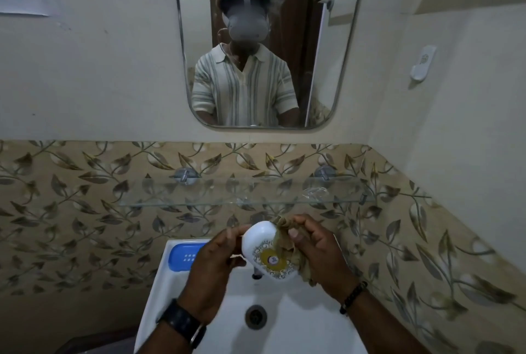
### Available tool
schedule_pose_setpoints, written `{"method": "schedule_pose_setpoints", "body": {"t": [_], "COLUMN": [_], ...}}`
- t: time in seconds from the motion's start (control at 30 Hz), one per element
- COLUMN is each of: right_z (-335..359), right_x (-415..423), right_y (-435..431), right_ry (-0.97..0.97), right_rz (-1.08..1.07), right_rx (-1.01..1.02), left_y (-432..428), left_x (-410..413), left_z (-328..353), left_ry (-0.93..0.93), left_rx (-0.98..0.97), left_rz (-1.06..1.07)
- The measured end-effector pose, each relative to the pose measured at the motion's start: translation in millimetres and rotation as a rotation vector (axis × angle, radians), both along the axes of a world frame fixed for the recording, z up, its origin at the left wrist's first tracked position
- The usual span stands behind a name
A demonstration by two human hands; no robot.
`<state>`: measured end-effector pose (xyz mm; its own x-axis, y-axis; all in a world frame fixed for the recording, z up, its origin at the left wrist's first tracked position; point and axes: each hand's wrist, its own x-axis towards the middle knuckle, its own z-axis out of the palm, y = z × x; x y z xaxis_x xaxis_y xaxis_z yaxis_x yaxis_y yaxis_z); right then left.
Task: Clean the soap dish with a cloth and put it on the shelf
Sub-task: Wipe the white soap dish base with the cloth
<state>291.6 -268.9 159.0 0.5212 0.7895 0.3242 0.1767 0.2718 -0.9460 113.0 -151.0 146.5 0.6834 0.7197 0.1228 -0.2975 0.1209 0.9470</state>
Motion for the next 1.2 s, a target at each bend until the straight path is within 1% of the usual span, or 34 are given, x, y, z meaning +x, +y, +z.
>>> {"method": "schedule_pose_setpoints", "body": {"t": [0.03,0.1,0.17,0.23,0.27,0.37,0.43,0.5,0.6,0.67,0.7,0.73,0.77,0.83,0.87,0.9,0.93,1.03,1.1,1.17,1.2], "right_z": [1.6,4.1,6.3,6.0,4.7,-9.4,-24.2,-38.3,-48.8,-47.3,-45.7,-44.0,-43.3,-43.8,-46.3,-49.7,-54.1,-68.0,-65.4,-52.7,-45.1], "right_x": [1.9,5.5,5.8,-0.9,-7.9,-34.4,-54.0,-69.9,-76.9,-65.5,-56.7,-47.7,-39.8,-29.1,-28.0,-30.0,-35.0,-51.1,-52.3,-41.2,-34.5], "right_y": [-2.9,-6.4,-7.6,-7.1,-6.3,-5.4,-3.3,0.5,3.0,1.1,0.3,0.1,-0.6,-1.2,-0.8,-0.2,0.7,4.0,5.3,6.5,6.6], "right_ry": [-0.056,-0.17,-0.288,-0.382,-0.419,-0.45,-0.526,-0.649,-0.848,-0.976,-1.016,-0.996,-0.916,-0.685,-0.623,-0.606,-0.63,-0.873,-0.976,-1.005,-0.98], "right_rz": [0.0,-0.033,-0.091,-0.172,-0.248,-0.582,-0.66,-0.598,-0.381,-0.265,-0.261,-0.288,-0.334,-0.418,-0.449,-0.462,-0.454,-0.362,-0.274,-0.252,-0.264], "right_rx": [-0.021,-0.057,-0.097,-0.097,-0.086,-0.051,-0.012,0.034,0.123,0.133,0.12,0.098,0.071,0.042,0.042,0.047,0.054,0.071,0.091,0.097,0.089], "left_y": [4.3,8.2,6.1,0.0,-4.0,-19.6,-30.6,-39.3,-41.7,-38.0,-37.0,-35.6,-34.1,-31.9,-31.7,-31.6,-31.4,-32.8,-32.8,-30.9,-28.5], "left_x": [-3.3,-6.8,-6.2,-3.6,-1.5,8.9,16.1,20.6,21.8,23.5,24.5,25.7,26.8,27.8,28.1,28.8,29.2,28.1,27.7,27.6,27.7], "left_z": [5.6,15.2,19.3,17.0,13.7,-0.2,-7.2,-9.4,-11.2,-12.5,-11.6,-12.0,-13.3,-14.0,-14.0,-14.1,-14.5,-6.9,-4.9,-6.7,-10.2], "left_ry": [0.024,0.139,0.2,0.137,0.095,-0.016,-0.069,-0.087,-0.159,-0.202,-0.203,-0.199,-0.2,-0.229,-0.245,-0.252,-0.257,-0.255,-0.279,-0.245,-0.199], "left_rx": [0.059,0.176,0.214,0.128,0.072,-0.15,-0.285,-0.343,-0.414,-0.412,-0.399,-0.388,-0.389,-0.432,-0.449,-0.455,-0.45,-0.398,-0.392,-0.344,-0.294], "left_rz": [-0.034,-0.159,-0.269,-0.303,-0.299,-0.236,-0.223,-0.228,-0.176,-0.133,-0.121,-0.109,-0.093,-0.042,-0.026,-0.012,-0.01,-0.064,-0.132,-0.121,-0.098]}}
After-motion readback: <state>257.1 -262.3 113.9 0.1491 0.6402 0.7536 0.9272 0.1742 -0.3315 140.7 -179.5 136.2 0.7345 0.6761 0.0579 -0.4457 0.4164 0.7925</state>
